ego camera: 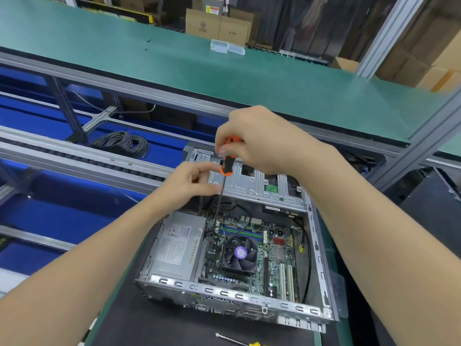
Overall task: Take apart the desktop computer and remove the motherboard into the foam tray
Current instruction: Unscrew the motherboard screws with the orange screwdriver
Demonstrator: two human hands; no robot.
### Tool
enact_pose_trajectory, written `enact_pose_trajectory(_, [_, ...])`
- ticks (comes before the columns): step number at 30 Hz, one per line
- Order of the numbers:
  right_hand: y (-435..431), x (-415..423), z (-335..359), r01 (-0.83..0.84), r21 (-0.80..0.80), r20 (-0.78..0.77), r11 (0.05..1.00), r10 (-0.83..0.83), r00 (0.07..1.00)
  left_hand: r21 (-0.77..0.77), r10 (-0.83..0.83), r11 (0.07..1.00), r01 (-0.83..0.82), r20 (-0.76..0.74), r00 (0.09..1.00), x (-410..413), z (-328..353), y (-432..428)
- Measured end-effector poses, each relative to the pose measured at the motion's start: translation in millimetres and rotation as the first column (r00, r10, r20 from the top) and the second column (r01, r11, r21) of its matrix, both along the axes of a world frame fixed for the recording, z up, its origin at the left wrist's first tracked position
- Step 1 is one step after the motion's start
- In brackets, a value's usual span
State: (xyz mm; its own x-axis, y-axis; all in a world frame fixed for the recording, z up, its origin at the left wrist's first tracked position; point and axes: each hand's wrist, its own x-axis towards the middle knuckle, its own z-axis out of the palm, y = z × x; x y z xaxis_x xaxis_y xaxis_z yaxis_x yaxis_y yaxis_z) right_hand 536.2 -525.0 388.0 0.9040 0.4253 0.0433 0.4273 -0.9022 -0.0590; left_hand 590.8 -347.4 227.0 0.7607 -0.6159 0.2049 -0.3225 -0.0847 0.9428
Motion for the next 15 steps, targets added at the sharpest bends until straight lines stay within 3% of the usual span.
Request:
enact_pose_trajectory(3, [-1, 0, 8, -0.097, -0.050, -0.036, 0.994, 0.096, 0.995, -0.096, -0.065, 0.993, 0.066, 0.007, 0.998, 1, 28, 3])
enact_pose_trajectory(7, [2, 2, 8, -0.129, 0.016, -0.054, 0.992, 0.129, 0.990, 0.049, -0.131, 0.991, 0.127, 0.079, 0.988, 3, 50, 3])
enact_pose_trajectory(10, [8, 2, -5, -0.093, -0.010, -0.113, 0.996, 0.091, 0.989, 0.231, -0.100, 0.970, 0.073, 0.107, 0.989, 5, 46, -2])
enact_pose_trajectory(15, [3, -2, -16, -0.053, 0.210, -0.094, 0.976, 0.074, 0.993, 0.211, 0.048, 0.975, -0.073, 0.121, 0.992, 5, 33, -8])
